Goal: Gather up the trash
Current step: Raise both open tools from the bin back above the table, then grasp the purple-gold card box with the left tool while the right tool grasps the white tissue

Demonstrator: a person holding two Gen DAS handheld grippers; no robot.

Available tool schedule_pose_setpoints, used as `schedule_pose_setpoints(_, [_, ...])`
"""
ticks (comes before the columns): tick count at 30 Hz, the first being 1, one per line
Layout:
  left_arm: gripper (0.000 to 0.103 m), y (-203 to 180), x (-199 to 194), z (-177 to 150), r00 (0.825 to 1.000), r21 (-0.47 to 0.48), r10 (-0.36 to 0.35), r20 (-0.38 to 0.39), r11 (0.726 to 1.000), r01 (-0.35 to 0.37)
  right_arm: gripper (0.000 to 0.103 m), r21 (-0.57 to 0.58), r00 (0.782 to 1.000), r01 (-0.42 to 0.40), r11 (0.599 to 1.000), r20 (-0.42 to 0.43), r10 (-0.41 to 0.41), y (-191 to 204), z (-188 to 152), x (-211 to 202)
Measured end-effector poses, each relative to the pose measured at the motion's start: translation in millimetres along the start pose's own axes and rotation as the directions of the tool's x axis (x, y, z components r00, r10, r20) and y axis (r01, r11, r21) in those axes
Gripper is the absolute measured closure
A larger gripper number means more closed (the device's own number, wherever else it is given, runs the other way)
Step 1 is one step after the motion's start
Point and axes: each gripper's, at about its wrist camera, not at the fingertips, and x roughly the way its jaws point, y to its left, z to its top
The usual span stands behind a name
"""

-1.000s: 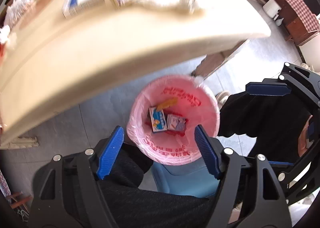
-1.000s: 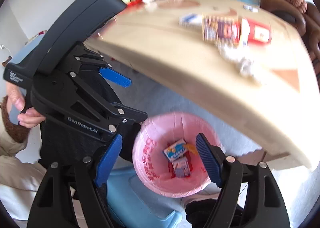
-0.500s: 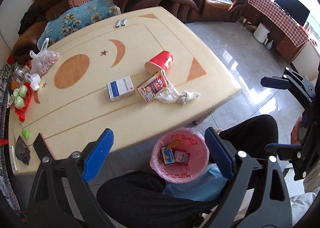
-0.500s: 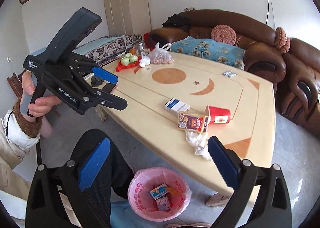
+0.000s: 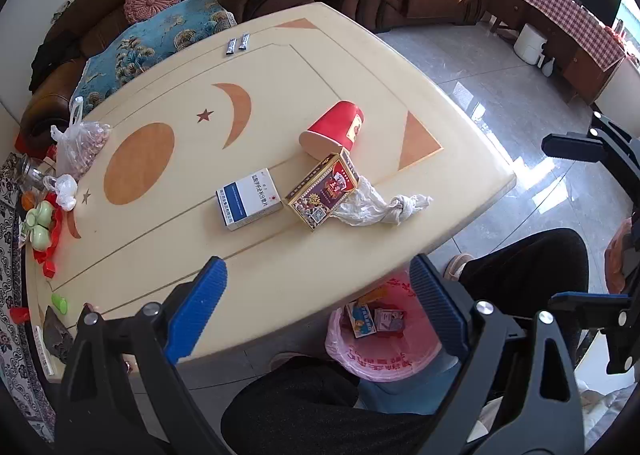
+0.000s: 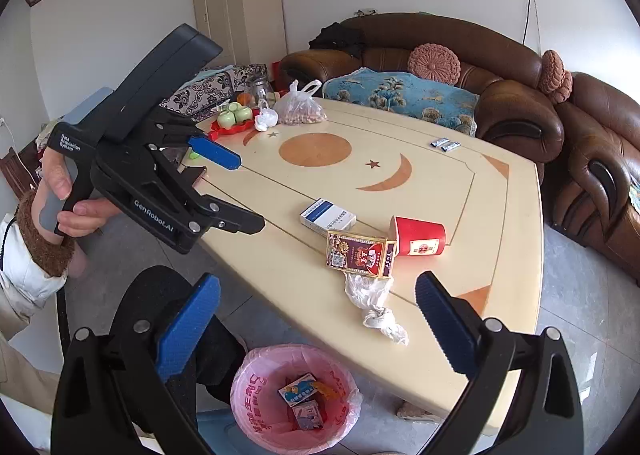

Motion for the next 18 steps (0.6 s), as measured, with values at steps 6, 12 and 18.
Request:
schedule_pose_setpoints(6, [0.013,2.5,38.0,1.1,0.998,-0.004,-0.033,-0.046,0.999,0.032,0.007,0.057,0.999,0.029,0.998,-0.028,-0.027,-18.7,-3.9,30.2])
schedule_pose_setpoints(12, [0.013,5.5,74.9,6.1,0.992,0.008,-0.07,-0.101,0.997,0.071,0.007,0.046,0.996,0.016,0.999,-0.083,-0.012,-29.4,-8.1,56.2])
schedule_pose_setpoints(18, [0.013,7.2,96.7,17.6,0.991,0.049,-0.076,-0.113,0.995,0.082,0.007,0.082,0.993,-0.002,0.997,-0.116,0.012,-48.1,-9.9,77.2])
